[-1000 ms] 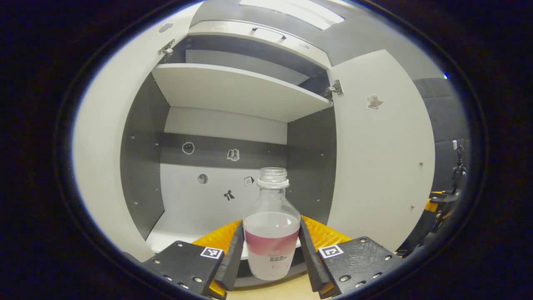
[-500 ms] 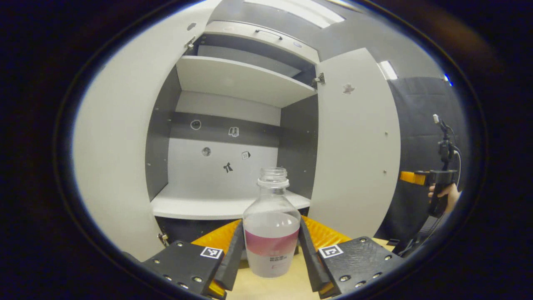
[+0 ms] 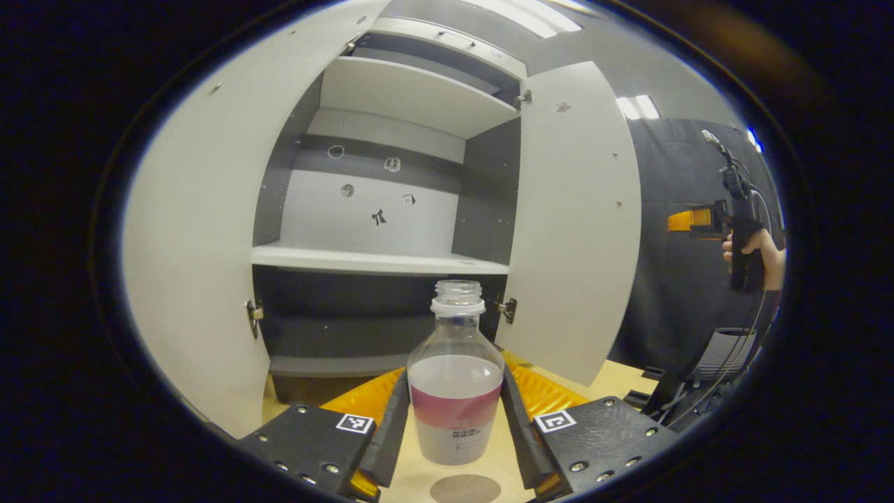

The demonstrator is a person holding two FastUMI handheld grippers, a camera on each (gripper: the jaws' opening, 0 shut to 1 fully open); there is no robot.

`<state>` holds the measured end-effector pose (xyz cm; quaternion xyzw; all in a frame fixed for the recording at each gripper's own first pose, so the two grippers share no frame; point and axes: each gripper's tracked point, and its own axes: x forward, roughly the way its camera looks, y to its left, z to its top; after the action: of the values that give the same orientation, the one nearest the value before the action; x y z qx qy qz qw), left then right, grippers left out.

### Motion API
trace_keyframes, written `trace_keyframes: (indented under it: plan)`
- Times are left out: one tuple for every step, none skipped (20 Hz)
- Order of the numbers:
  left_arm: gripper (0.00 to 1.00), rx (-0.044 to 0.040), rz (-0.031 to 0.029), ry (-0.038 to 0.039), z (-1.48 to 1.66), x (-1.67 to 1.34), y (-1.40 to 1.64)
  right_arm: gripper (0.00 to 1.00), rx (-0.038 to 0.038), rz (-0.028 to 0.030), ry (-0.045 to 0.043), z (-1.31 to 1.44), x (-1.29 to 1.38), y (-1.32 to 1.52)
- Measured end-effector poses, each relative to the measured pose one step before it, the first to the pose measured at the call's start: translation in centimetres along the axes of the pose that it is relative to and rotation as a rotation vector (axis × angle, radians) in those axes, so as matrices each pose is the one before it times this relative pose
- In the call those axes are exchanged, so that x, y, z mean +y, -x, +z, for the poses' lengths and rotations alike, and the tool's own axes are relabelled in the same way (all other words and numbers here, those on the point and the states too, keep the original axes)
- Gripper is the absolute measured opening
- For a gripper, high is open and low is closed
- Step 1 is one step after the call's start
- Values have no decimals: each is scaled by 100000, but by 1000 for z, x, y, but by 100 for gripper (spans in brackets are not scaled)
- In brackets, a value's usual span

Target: Grasp the bottle in the cabinet with the left hand and place it on the coaster, then close the right door with the right hand and the left door with the left hand.

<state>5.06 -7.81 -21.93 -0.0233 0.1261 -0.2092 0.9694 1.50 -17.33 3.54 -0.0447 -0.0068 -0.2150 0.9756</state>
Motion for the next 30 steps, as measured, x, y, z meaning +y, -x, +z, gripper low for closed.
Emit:
trace_keyframes:
  plan:
    - [68,997,193,-237,-1251,-14,75,92,711,151,195,-74,251,247]
    - [68,1846,63,-824,-1528,-7,104,92,139,163,92,56,193,268]
    - [69,1650,846,-716,-1239,123,-48,92,-365,-5,115,178,120,180]
    - [69,1784,1073,-201,-1224,292,-129,97,-166,-224,-51,148,131,305]
    - [69,1707,363,1192,-1010,37,-212,97,97,188,-348,-26,239,125]
    - [69,1086,-121,1910,-903,-77,-233,97,18,157,-324,-24,197,363]
    - [69,857,6,926,-777,-51,-186,97,-274,-38,144,18,35,235]
    - [69,1824,-166,-386,-1138,-54,-182,92,124,94,547,103,-268,186]
    - [68,2388,-186,-1051,-1132,-183,-269,97,570,162,791,-377,-183,172]
    - [68,2161,-759,-453,-955,-227,-199,97,621,-64,715,-231,-8,233]
    - [68,1356,-742,-83,-612,-322,-61,97,597,-299,314,-175,-160,158]
    - [69,652,-554,-188,-502,-155,8,97,504,-225,-157,-106,-61,127]
    - [69,108,-38,-525,-306,-130,45,92,358,-125,-487,-135,36,184]
    - [69,-362,158,-619,-254,-52,111,97,217,-11,-415,3,41,208]
    - [76,-336,397,-472,-45,91,47,97,376,55,-120,-210,61,44]
    - [69,-375,198,-215,-58,-73,71,92,726,121,27,-296,78,101]
    - [69,-432,37,-169,-63,2,47,97,727,-66,-190,-287,-57,54]
    - [77,-39,192,-460,-122,4,123,92,390,-315,-403,-119,-56,122]
    - [70,461,-211,-756,-140,-56,84,92,258,-406,-362,-136,-103,83]
    - [71,920,-273,-645,-191,-7,-19,97,3,-241,-139,-4,-34,107]
    - [71,696,-76,-191,-26,14,-149,97,125,-103,127,-162,0,17]
    - [72,264,-37,102,-41,13,28,97,224,-106,183,-44,3,18]
    - [80,69,-193,145,111,14,-56,97,203,-92,-143,-176,-112,-2]
    - [80,-16,-670,355,-69,-158,-26,92,184,91,-497,21,30,-6]
    - [68,1958,-880,697,-491,-258,-158,97,323,-81,-669,-48,25,-119]
    - [72,1233,-254,385,-137,82,141,97,389,40,-818,-148,44,-27]
    - [75,644,464,-159,-118,106,95,92,366,154,-780,-151,90,-7]
    - [86,116,869,-496,-225,91,-12,92,461,232,-251,-210,107,14]
    - [100,-429,1157,-69,409,219,376,97,939,36,-30,-241,-49,139]
    - [100,-384,284,398,384,-40,202,97,923,87,-494,-73,39,157]
